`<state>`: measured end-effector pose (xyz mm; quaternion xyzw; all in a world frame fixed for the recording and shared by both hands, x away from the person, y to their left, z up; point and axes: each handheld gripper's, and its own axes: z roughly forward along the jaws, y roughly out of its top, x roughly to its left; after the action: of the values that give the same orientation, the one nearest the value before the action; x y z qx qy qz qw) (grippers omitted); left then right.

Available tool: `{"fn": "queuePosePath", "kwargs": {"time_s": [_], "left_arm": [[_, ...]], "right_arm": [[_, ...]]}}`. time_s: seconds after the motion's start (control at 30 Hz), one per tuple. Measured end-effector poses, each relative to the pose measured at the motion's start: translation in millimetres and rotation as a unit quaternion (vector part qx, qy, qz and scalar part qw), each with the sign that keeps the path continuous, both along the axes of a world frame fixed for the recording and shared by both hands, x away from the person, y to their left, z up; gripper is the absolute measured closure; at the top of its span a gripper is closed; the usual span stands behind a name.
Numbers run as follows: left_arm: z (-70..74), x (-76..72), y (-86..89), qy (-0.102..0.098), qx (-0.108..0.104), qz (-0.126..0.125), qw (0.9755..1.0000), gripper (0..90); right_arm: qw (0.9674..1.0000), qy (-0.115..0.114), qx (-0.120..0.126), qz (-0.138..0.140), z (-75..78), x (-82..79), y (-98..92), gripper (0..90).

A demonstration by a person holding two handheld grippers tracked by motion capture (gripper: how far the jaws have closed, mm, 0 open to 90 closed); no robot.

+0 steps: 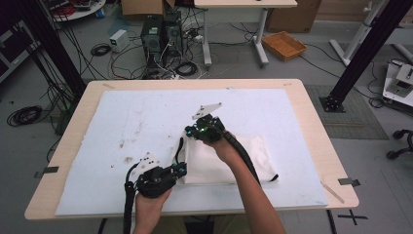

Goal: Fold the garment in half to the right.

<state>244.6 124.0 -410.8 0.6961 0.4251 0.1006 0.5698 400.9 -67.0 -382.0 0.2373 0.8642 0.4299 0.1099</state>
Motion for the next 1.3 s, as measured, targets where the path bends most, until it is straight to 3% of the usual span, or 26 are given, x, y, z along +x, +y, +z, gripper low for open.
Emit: {"fn": "queuePosePath", "kwargs": {"time_s": [0.27, 0.63, 0.97, 1.3], "left_arm": [[15.4, 5.4, -29.4, -0.004, -0.008, -0.028, 0.9996, 84.1], [30.5, 15.4, -83.8, -0.004, 0.012, -0.065, 0.9978, 84.0], [28.0, 29.1, -148.7, 0.013, 0.04, -0.096, 0.9945, 84.0], [8.0, 45.4, -205.9, 0.044, 0.071, -0.111, 0.9904, 83.9]], "right_arm": [[0.9989, -0.007, 0.041, -0.022, 7.5, -5.8, -43.7, 88.6], [0.9946, -0.01, 0.093, -0.045, 14.6, -12.1, -102.0, 88.7], [0.9925, -0.011, 0.09, -0.082, 8.4, -16.0, -152.6, 88.7], [0.9881, -0.003, 0.066, -0.139, -10.8, -15.3, -201.9, 88.6]]}}
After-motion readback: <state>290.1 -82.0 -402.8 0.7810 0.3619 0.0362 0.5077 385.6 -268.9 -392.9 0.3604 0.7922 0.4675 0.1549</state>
